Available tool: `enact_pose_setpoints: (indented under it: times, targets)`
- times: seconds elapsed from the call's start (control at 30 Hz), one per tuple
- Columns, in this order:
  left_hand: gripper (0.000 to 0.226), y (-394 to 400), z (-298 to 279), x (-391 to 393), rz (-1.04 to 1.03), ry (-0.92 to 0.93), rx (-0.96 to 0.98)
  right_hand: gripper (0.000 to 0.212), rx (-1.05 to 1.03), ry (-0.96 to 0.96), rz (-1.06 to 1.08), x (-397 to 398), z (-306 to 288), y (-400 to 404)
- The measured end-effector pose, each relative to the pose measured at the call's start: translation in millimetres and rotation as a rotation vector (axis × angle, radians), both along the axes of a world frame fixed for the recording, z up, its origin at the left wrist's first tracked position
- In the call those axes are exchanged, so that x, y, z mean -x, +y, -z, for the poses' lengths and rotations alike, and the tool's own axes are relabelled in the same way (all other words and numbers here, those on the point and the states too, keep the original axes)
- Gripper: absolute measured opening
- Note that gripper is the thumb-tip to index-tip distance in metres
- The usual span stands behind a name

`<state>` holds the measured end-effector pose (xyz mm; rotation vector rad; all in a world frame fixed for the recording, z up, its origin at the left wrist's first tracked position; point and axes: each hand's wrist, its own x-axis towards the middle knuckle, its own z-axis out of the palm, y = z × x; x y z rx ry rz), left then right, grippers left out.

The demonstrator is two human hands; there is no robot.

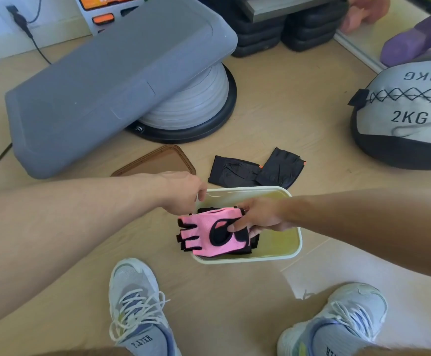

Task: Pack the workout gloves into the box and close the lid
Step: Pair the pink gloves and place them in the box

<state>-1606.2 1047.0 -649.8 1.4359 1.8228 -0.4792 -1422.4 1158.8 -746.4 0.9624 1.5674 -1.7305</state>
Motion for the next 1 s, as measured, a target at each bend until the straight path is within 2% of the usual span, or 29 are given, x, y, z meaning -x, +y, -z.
enact_pose_setpoints:
  times: [0.1, 0.17, 0.27, 0.5, 0.63, 0.77, 0.83, 0.9, 1.0]
  targets:
    - [0.051, -1, 4, -1, 0.001, 0.005, 0.001, 0.04, -0.292, -0.159, 0.048, -5, 24, 0]
    - [0.051, -2, 6, -1, 0.003, 0.007, 0.004, 0.048, -0.311, -0.223, 0.109, -10, 35, -1]
    - [0.05, -3, 10, 0, 0.006, 0.013, 0.002, 0.048, -0.308, -0.219, 0.169, -13, 37, 0]
    - [0.047, -3, 9, -2, 0.005, 0.009, -0.022, 0.039, -0.596, -0.344, -0.109, -12, 12, 3]
    - [0.049, -2, 9, -1, -0.009, 0.01, -0.045, 0.03, -0.841, -0.206, -0.271, -9, 9, -3]
    - [0.048, -2, 12, -2, -0.022, 0.022, -0.063, 0.022, -0.923, 0.052, -0.397, -9, 16, -23]
    - [0.048, -2, 13, -3, -0.02, 0.028, -0.071, 0.026, -1.067, 0.168, -0.549, -6, 20, -29]
    - [0.049, -2, 13, -3, -0.013, 0.034, -0.074, 0.04, -1.151, 0.266, -0.771, -3, 25, -31]
    - [0.05, -3, 14, -4, -0.002, 0.036, -0.068, 0.065, -1.061, 0.236, -1.118, -3, 35, -27]
